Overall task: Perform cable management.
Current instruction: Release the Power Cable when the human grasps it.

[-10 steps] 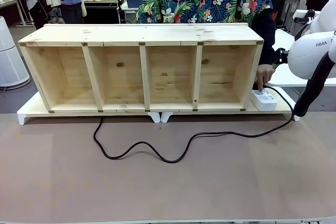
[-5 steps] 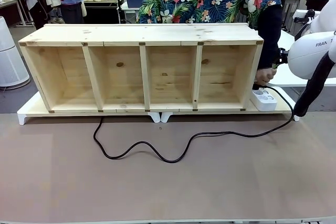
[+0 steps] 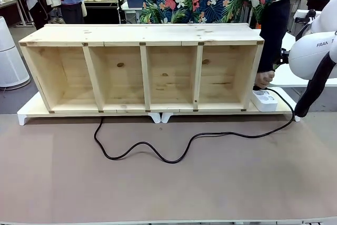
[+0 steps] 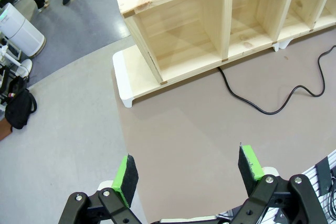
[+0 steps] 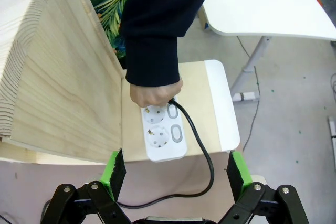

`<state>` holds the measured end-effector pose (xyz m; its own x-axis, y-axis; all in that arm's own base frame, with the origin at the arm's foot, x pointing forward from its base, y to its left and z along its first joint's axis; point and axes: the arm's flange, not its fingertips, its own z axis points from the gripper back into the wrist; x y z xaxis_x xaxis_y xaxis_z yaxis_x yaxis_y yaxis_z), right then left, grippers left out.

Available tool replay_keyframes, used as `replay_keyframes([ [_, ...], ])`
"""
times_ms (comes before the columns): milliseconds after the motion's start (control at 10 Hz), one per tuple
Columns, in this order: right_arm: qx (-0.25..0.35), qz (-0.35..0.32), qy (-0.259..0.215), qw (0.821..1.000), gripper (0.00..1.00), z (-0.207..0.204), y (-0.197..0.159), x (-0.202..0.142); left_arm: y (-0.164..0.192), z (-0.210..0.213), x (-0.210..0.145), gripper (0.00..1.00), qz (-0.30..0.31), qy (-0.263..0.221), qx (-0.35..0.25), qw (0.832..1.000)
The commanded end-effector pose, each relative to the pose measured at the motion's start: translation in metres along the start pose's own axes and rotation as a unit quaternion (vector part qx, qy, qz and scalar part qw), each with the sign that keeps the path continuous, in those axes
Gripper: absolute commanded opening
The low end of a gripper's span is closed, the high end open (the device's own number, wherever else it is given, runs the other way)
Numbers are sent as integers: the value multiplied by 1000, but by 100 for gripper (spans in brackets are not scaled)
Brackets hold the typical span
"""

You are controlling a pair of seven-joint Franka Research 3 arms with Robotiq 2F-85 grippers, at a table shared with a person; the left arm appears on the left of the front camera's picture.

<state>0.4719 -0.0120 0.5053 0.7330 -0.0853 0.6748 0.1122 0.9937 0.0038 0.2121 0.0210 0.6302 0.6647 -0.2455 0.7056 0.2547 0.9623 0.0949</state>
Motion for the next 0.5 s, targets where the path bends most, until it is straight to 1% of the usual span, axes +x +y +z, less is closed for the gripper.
replay_keyframes([
  [0, 0, -4, 3, 1000, 100, -1, 0, -1, 1, 0, 0, 100, 2, 0, 0, 1000],
  [400, 0, -4, 3, 1000, 100, -1, 0, -1, 1, 0, 0, 100, 2, 0, 0, 1000],
])
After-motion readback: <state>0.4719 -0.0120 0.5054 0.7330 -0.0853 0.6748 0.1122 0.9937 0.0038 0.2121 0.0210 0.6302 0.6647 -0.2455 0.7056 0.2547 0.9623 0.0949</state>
